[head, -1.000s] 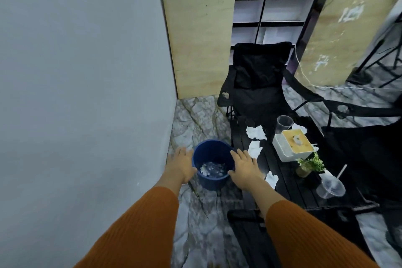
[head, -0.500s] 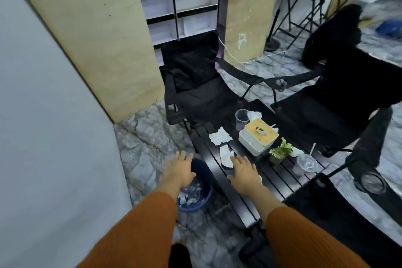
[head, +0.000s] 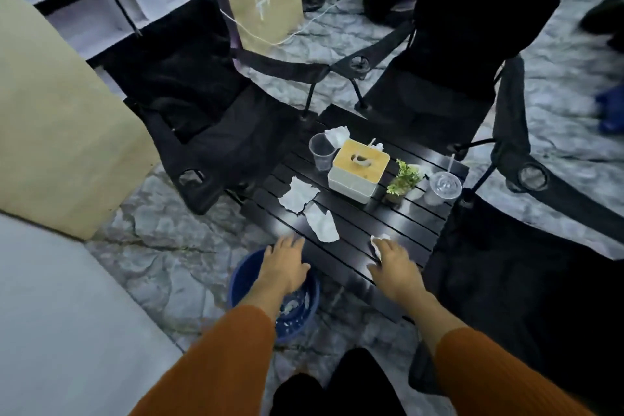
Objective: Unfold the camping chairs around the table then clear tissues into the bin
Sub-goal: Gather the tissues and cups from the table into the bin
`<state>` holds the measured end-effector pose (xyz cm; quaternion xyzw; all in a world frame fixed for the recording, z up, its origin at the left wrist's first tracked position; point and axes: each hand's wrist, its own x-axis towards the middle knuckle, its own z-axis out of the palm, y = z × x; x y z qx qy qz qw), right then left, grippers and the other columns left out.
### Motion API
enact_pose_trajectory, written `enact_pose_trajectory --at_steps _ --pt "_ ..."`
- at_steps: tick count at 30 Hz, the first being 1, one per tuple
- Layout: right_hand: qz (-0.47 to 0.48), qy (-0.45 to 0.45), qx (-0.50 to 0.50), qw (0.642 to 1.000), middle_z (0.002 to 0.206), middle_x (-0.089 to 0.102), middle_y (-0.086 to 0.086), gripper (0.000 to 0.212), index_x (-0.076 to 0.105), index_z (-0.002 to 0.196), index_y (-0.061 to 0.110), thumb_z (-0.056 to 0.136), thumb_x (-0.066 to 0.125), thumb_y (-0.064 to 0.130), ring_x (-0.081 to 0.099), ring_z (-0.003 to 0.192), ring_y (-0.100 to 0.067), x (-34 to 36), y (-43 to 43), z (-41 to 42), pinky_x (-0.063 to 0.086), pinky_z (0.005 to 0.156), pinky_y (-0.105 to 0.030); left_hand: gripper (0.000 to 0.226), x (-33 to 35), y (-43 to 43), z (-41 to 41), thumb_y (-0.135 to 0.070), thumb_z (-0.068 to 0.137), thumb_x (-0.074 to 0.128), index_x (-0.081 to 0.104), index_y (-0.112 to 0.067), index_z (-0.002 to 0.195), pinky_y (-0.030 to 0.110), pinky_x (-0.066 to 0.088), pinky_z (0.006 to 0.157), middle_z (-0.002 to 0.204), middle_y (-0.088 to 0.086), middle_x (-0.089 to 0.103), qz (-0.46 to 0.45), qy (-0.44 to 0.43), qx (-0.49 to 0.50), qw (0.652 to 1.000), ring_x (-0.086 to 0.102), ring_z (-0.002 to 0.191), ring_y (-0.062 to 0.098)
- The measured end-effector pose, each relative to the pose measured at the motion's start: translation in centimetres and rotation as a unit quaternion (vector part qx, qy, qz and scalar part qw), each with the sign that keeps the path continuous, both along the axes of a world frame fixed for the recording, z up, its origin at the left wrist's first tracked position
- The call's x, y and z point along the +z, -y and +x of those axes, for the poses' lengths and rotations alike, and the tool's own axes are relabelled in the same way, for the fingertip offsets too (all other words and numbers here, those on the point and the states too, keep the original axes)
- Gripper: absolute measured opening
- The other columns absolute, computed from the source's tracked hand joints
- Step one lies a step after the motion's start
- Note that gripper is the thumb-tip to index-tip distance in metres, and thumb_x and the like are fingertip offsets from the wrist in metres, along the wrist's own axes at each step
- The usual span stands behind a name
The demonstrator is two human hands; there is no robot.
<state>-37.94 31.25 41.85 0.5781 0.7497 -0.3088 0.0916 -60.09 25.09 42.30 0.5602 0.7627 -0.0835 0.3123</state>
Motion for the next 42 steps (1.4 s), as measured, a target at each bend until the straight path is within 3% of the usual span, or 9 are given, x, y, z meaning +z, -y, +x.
enact_pose_trajectory --at_steps 7,10,16,20,23,25,29,37,42 --pt "-0.001 0.014 -0.024 1.000 0.148 0.037 -0.005 0.050 0.035 0.144 0.019 0.096 0.050 0.026 0.037 0.131 -0.030 -9.0 -2.7 1.3 0.040 0.099 -0.047 0.058 -9.7 -4.7 1.8 -0.032 0.097 0.048 0.028 -0.017 0.149 0.046 0.023 0.119 0.159 0.007 0.022 0.033 0.023 0.007 0.999 0.016 0.148 0.025" --pt "-0.004 0.023 -0.027 0.999 0.156 0.025 -0.007 0.054 0.033 0.145 0.024 0.095 0.050 0.016 0.029 0.137 -0.031 -13.4 -4.4 1.8 0.040 0.102 -0.048 0.054 -14.2 -7.0 2.1 -0.032 0.097 0.048 0.031 -0.020 0.147 0.046 0.024 0.117 0.160 0.008 0.019 0.045 0.020 0.016 0.999 0.015 0.148 0.026" --pt "-0.023 0.025 0.006 0.999 0.160 0.009 -0.004 0.065 0.031 0.144 0.036 0.091 0.053 0.006 0.018 0.141 -0.029 -20.4 -7.1 3.0 0.046 0.097 -0.048 0.059 -21.2 -11.4 1.3 -0.032 0.098 0.047 0.021 -0.031 0.151 0.049 0.025 0.115 0.163 0.003 0.004 0.067 -0.006 0.039 0.997 0.003 0.150 0.029" --pt "-0.023 0.017 0.006 1.000 0.156 0.021 -0.005 0.067 0.043 0.136 0.029 0.084 0.047 -0.013 0.028 0.134 -0.030 -23.4 -7.9 3.3 0.050 0.090 -0.044 0.058 -24.0 -13.0 1.2 -0.025 0.100 0.041 0.017 -0.034 0.152 0.048 0.027 0.114 0.163 0.001 -0.001 0.058 0.005 0.024 0.998 0.001 0.150 0.029" --pt "0.020 0.002 0.016 1.000 0.130 0.050 -0.015 0.050 0.061 0.117 0.006 0.078 0.044 -0.021 0.045 0.116 -0.035 -24.8 -8.5 3.4 0.051 0.080 -0.042 0.049 -25.9 -13.2 1.4 -0.015 0.097 0.048 0.038 -0.024 0.145 0.046 0.035 0.112 0.157 0.006 0.025 0.096 0.030 0.042 0.994 0.021 0.144 0.029" --pt "0.032 -0.011 0.012 0.999 0.112 0.056 -0.017 0.038 0.066 0.105 0.000 0.078 0.048 -0.021 0.056 0.099 -0.037 -25.3 -8.9 3.2 0.053 0.072 -0.040 0.037 -26.4 -12.9 1.5 -0.004 0.093 0.048 0.057 -0.014 0.128 0.042 0.044 0.101 0.137 0.007 0.049 0.157 0.052 0.069 0.984 0.039 0.128 0.028" --pt "0.022 -0.065 -0.012 0.998 0.110 0.057 -0.011 0.026 0.067 0.102 0.003 0.084 0.055 -0.011 0.062 0.090 -0.032 -24.9 -8.7 0.7 0.054 0.074 -0.036 0.032 -25.2 -10.7 0.5 0.000 0.089 0.047 0.071 -0.011 0.106 0.020 0.036 0.088 0.118 0.003 0.063 0.206 0.103 0.163 0.959 0.050 0.115 0.020" --pt "0.012 -0.243 0.098 0.965 0.105 0.062 -0.012 0.014 0.070 0.098 0.002 0.089 0.059 0.000 0.061 0.093 -0.029 -22.8 -3.0 -11.2 0.054 0.079 -0.043 0.026 -23.8 1.1 -6.5 -0.018 0.093 0.053 0.067 -0.018 0.115 0.038 0.051 0.088 0.122 0.002 0.064 0.252 0.050 0.332 0.907 0.055 0.116 0.021" --pt "-0.062 -0.235 0.153 0.958 0.113 0.061 -0.014 0.017 0.068 0.104 0.001 0.091 0.056 0.001 0.060 0.098 -0.028 -25.7 2.0 -15.7 0.052 0.086 -0.037 0.027 -27.2 9.1 -6.7 -0.015 0.095 0.055 0.063 -0.007 0.119 0.034 0.043 0.094 0.122 0.012 0.062 0.205 0.045 0.419 0.883 0.056 0.115 0.029"
